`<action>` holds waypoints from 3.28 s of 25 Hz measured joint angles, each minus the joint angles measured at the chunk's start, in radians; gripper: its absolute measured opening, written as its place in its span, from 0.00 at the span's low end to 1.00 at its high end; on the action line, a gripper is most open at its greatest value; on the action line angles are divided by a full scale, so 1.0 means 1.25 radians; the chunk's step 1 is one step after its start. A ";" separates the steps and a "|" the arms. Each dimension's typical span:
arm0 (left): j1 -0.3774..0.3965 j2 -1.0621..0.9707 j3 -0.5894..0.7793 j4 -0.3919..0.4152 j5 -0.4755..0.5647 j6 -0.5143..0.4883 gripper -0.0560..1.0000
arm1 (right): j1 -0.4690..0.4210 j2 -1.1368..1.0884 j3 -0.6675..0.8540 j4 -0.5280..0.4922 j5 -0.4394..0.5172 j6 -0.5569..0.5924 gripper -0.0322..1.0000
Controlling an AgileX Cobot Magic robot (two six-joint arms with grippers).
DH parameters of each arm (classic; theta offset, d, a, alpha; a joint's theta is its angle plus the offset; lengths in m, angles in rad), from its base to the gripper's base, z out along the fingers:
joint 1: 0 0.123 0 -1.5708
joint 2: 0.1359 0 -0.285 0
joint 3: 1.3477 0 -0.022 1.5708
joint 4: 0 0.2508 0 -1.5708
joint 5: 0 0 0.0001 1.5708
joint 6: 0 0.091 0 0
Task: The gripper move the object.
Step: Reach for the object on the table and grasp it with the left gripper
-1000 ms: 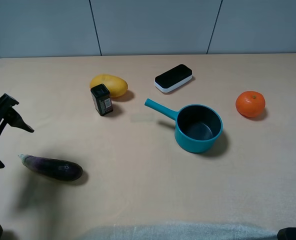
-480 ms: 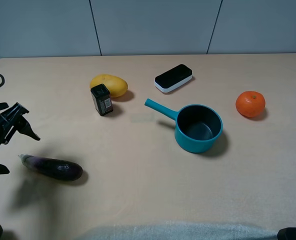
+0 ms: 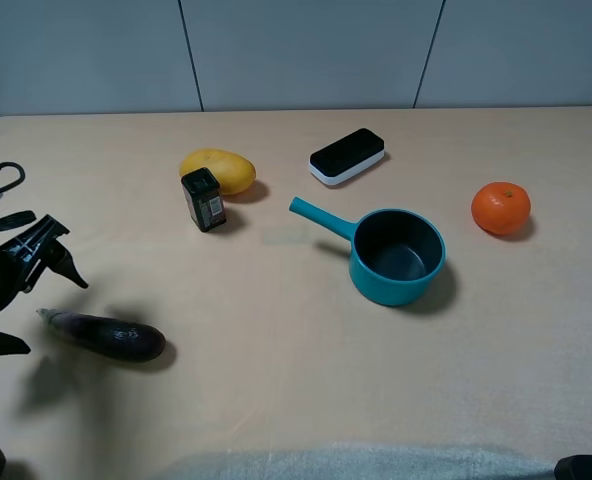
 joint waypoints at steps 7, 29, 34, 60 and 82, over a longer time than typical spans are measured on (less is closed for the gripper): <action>0.000 0.001 0.000 -0.003 -0.026 0.000 0.83 | 0.000 0.000 0.000 0.000 0.000 0.000 0.70; -0.195 0.001 0.000 -0.045 -0.026 -0.011 0.83 | 0.000 0.000 0.000 0.000 0.000 0.000 0.70; -0.195 0.066 -0.001 -0.045 -0.036 -0.041 0.83 | 0.000 0.000 0.000 0.000 0.000 0.000 0.70; -0.195 0.160 -0.045 -0.079 -0.156 -0.040 0.82 | 0.000 0.000 0.000 0.000 0.000 0.000 0.70; -0.195 0.160 -0.040 -0.079 -0.175 -0.042 0.56 | 0.000 0.000 0.000 0.000 0.000 0.000 0.70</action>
